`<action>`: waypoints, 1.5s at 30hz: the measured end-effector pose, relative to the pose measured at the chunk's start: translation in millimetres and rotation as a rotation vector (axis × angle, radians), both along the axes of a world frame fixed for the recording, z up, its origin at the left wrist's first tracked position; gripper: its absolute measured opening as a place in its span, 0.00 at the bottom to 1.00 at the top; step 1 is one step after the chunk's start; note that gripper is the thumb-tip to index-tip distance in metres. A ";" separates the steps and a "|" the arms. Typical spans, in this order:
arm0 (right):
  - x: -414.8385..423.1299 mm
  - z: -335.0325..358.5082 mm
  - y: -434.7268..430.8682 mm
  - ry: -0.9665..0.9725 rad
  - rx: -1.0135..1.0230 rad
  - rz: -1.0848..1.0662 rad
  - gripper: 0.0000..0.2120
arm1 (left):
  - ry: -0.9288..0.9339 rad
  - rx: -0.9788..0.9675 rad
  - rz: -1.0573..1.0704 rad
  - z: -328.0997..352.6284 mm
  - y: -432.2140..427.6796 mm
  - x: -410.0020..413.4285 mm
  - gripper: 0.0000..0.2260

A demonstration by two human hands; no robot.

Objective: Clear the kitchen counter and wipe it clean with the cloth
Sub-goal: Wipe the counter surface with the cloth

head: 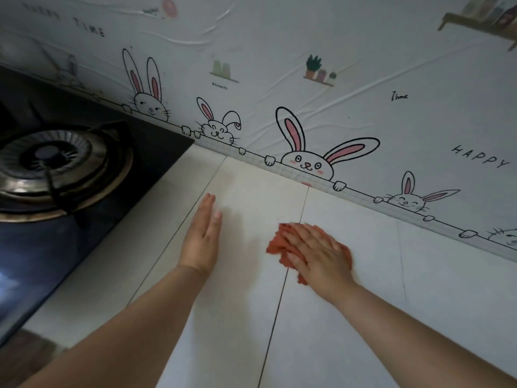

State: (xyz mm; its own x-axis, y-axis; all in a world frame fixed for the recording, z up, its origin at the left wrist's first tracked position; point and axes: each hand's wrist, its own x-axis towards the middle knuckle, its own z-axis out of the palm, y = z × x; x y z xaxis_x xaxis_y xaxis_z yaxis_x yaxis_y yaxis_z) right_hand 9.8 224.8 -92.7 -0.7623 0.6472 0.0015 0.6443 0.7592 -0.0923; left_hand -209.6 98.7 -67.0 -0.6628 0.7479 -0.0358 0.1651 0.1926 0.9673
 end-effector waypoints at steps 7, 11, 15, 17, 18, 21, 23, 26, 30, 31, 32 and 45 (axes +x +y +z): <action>-130.9 -3.5 -90.3 0.148 -0.049 0.523 0.24 | 0.083 0.018 0.161 0.8 -26.5 -41.7 0.18; -194.4 -6.7 -42.3 -0.015 -0.022 0.452 0.30 | 0.199 -0.001 0.135 0.5 -23.7 -51.0 0.16; -204.5 3.5 17.8 0.014 -0.090 0.129 0.25 | 0.411 -0.062 -0.032 -6.2 -19.0 -50.6 0.19; -184.5 5.0 47.0 -0.033 -0.097 -0.035 0.25 | 0.501 -0.165 -0.130 -9.1 -16.6 -48.5 0.19; -169.3 5.0 59.6 -0.056 -0.099 -0.123 0.26 | 0.524 -0.204 -0.165 -10.1 -15.7 -47.0 0.19; -112.2 2.2 75.4 -0.066 -0.091 -0.340 0.26 | 0.531 -0.243 -0.220 -9.8 -11.6 -42.1 0.19; -74.3 3.2 69.4 -0.041 -0.073 -0.478 0.25 | 0.507 -0.248 -0.254 -6.0 -7.3 -35.2 0.20; -40.0 1.8 45.7 -0.012 -0.076 -0.640 0.25 | 0.459 -0.269 -0.313 -1.2 -4.5 -23.6 0.20; -29.6 -1.2 -3.3 0.015 -0.067 -0.762 0.25 | 0.394 -0.284 -0.403 9.7 -6.6 -8.1 0.21; -31.1 -2.1 -18.1 0.028 -0.059 -0.764 0.25 | 0.371 -0.292 -0.424 13.2 -7.6 -4.4 0.21; -34.4 -4.3 -34.4 0.042 -0.055 -0.757 0.26 | 0.353 -0.302 -0.445 16.2 -9.1 -1.2 0.22; -78.7 74.2 -166.3 1.523 -1.597 -0.813 0.16 | -0.355 -0.340 -0.295 56.5 -41.7 29.4 0.21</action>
State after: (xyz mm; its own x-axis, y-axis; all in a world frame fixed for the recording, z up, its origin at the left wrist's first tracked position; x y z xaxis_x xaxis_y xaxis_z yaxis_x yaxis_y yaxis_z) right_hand -68.9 58.6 -18.5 -0.3875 0.7653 -0.5139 -0.4090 -0.6423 -0.6482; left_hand -180.2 57.1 -10.5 -0.3312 0.8067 -0.4894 -0.0646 0.4981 0.8647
